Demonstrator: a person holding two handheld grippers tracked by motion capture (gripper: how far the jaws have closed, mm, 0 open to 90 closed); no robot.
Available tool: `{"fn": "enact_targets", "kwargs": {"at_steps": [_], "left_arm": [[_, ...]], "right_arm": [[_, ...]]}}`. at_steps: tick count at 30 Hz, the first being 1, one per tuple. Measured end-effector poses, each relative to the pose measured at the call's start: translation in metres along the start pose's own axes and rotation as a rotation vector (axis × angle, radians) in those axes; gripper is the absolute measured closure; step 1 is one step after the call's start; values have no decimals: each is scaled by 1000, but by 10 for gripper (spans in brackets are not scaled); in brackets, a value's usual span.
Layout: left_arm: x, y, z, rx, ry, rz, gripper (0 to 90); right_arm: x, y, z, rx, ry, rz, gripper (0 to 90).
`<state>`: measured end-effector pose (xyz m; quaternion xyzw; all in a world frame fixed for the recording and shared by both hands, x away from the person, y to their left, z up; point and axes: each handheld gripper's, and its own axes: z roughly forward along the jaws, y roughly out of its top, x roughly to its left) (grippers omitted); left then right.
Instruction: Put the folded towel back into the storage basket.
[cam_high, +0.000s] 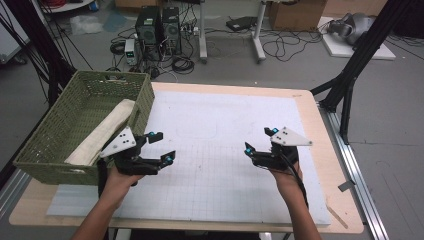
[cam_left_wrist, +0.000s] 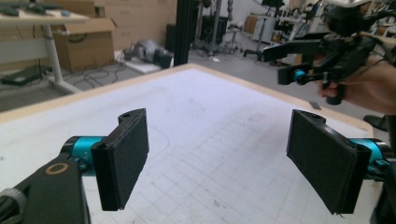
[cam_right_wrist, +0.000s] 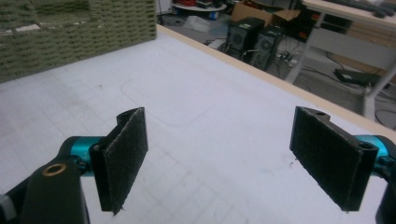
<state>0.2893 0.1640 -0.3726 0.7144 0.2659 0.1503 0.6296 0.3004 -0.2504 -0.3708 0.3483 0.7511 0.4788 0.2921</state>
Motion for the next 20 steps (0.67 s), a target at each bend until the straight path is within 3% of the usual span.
{"fn": "enact_targets", "kwargs": {"at_steps": [2,7,11,20], "left_arm": [[0,-6,6,9,-6,-14,208],[-1,-23,18,33,-11,-4,201],[-1,-27,22,39,-4,4,195],[-2,-30,25,49,9,-1,187]], "right_arm": [[-2,-5,-3,3,-6,4,174],[-6,-27,-16,9,-41,37,167],[-6,-41,-18,10,-51,54,166],[-9,-48,-22,29,-69,53,166]]}}
